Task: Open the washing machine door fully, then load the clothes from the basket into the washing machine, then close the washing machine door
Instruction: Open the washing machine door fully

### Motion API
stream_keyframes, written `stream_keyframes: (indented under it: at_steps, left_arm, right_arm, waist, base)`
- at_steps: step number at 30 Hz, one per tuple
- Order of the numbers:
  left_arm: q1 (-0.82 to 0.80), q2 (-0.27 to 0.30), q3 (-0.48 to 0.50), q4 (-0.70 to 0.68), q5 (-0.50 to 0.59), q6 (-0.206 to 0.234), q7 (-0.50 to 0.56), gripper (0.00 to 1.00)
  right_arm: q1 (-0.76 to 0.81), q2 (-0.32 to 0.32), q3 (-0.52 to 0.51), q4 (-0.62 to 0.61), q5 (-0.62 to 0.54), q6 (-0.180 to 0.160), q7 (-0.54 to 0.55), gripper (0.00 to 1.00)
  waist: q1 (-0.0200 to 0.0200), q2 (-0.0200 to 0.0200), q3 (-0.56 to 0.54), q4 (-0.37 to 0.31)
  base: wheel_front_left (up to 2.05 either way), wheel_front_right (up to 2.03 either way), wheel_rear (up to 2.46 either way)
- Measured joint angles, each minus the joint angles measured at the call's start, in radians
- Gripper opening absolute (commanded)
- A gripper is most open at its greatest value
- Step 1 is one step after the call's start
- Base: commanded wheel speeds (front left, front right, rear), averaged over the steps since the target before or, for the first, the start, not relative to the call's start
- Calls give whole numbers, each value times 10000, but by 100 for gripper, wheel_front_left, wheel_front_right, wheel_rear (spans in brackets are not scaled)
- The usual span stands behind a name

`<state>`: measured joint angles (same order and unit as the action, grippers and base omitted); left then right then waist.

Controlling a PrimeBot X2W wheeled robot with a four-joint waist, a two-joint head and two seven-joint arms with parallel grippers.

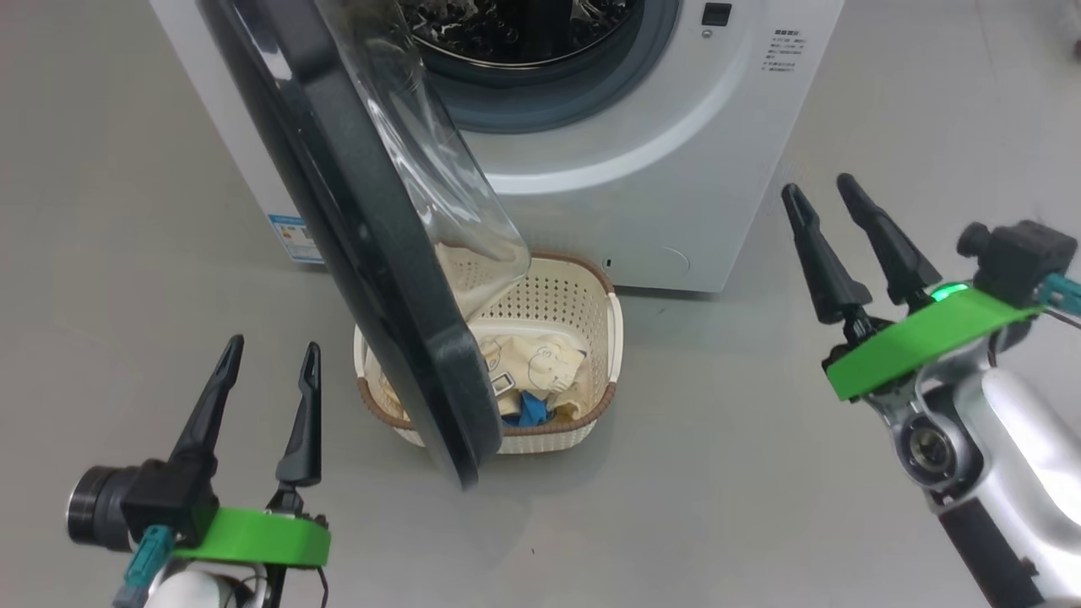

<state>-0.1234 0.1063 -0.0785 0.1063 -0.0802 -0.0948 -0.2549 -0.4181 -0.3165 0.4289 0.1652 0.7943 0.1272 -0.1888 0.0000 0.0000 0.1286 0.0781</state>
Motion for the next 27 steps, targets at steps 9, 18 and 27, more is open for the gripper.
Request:
stream_keyframes:
  at_steps: [9,18,27]
  left_arm:
    - [318,31,128,-169,-2,169,0,100]
    - [868,33,359,-489,-81,347,0,100]
    - [1478,4,510,-792,-128,447,0,100]
  right_arm:
    - [2079,863,-2127,-832,-3473,0,-194,100]
    - [3681,1561,-3271,-1287,-4966,0,-314,100]
    - [4427,1990,-3607,-1183,-5620,0,-414,100]
  waist:
    - [0,0,-95,-238]
    - [0,0,-261,-486]
    - [0,0,-472,-627]
  base:
    - [0,0,0]
    - [0,0,0]
    - [0,0,0]
